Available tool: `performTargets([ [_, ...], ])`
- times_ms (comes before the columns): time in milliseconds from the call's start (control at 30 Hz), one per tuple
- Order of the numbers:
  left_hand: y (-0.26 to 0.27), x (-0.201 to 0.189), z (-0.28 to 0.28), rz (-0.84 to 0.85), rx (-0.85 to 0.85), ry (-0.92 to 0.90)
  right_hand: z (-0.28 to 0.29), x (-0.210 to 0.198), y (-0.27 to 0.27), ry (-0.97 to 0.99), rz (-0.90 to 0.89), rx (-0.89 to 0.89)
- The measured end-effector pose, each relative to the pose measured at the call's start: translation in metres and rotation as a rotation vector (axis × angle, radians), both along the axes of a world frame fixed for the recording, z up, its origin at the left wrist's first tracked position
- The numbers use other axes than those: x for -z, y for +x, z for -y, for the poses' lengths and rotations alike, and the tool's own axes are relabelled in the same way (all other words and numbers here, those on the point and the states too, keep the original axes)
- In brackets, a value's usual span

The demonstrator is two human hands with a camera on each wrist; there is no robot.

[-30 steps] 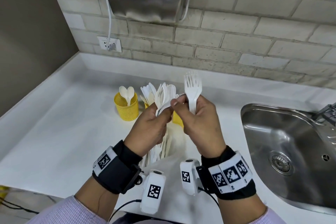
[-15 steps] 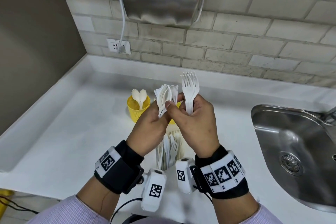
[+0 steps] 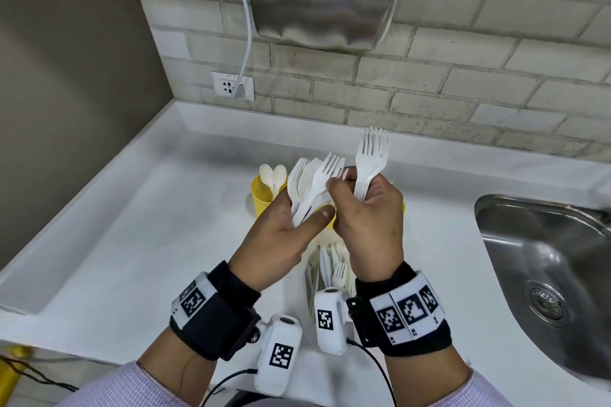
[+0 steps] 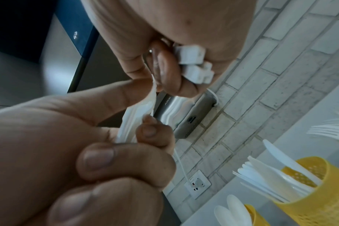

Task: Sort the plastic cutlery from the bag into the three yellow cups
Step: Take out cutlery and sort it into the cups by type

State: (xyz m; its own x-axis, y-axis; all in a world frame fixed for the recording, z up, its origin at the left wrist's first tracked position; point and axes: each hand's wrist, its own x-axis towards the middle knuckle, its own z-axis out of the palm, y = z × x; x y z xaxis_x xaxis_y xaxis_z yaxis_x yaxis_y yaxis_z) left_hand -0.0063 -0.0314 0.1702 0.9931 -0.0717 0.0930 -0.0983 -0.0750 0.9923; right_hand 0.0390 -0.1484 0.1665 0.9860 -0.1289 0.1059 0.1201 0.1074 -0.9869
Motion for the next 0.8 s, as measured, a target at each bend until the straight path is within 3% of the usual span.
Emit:
performTargets([
  [133, -0.001, 0.006, -0.01, -0.115, -0.036, -0.197, -0.004, -0.004, 0.003, 0.099, -0.048, -0.031],
  [233, -0.003, 0.007, -0.014, -0.119, -0.07, -0.246, -0.006, -0.009, 0.002, 0.199, -0.081, -0.044],
  [367, -0.006, 0.007, -0.018, -0.084, -0.07, -0.251, -0.01, -0.012, -0.004, 0.337, -0.14, -0.13],
  [533, -0.007, 0.007, -0.022, -0.056, -0.08, -0.246, -0.015, -0.01, -0.011, 0.309, -0.194, -0.244],
  [800, -0.01, 0.011, -0.022, -0.085, -0.033, -0.263, -0.016, -0.011, -0.012, 0.411, -0.182, -0.251],
])
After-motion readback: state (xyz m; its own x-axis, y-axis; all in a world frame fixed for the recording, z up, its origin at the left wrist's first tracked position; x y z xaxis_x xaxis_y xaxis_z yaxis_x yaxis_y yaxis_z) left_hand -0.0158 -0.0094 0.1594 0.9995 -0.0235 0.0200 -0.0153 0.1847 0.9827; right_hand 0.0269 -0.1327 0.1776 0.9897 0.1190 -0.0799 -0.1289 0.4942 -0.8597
